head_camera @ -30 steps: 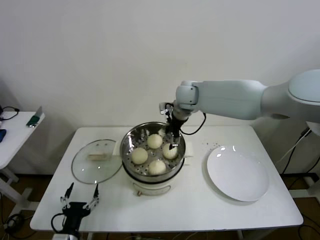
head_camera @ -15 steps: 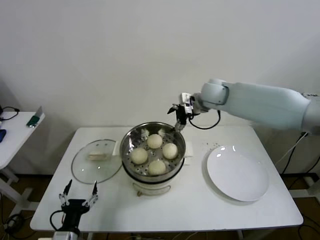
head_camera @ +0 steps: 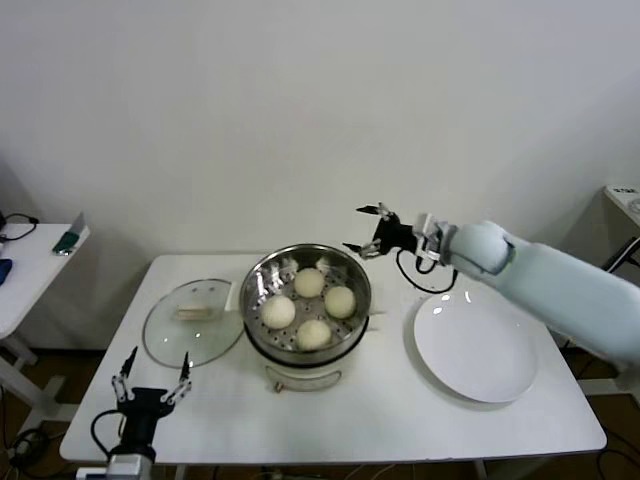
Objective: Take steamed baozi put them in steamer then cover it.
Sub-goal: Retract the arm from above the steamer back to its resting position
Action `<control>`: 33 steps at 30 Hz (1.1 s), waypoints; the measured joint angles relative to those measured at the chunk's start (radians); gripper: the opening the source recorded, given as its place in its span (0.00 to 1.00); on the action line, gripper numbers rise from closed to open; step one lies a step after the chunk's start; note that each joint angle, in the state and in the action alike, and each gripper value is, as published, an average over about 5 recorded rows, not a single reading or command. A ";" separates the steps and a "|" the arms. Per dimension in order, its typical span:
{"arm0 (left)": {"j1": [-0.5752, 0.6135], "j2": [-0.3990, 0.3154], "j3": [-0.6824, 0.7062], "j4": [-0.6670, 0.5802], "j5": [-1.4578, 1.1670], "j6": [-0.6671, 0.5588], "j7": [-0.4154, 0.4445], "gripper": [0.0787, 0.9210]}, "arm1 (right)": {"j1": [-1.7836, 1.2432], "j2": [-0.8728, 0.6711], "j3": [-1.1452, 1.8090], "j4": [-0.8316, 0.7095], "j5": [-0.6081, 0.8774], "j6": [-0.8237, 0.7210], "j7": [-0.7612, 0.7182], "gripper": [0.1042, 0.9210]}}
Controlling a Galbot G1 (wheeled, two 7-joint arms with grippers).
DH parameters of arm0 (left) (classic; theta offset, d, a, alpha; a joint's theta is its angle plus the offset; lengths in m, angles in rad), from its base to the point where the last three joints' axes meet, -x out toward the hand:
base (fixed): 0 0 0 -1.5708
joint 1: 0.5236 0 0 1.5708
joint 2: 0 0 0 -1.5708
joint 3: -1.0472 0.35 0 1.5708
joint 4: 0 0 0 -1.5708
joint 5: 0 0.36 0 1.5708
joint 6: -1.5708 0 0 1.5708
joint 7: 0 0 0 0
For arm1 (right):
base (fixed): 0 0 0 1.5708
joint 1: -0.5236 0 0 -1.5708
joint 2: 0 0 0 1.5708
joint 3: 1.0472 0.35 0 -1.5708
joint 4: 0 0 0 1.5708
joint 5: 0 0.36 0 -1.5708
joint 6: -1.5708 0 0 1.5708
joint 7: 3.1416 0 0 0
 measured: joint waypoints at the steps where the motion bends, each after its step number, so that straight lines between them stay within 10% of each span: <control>1: 0.000 0.000 -0.003 -0.003 0.011 0.000 0.002 0.88 | -0.054 -0.007 0.055 0.009 -0.004 0.008 0.009 0.88; 33: -0.169 0.132 0.049 0.144 0.988 0.067 -0.014 0.88 | -1.240 0.258 1.255 0.185 -0.168 0.032 0.085 0.88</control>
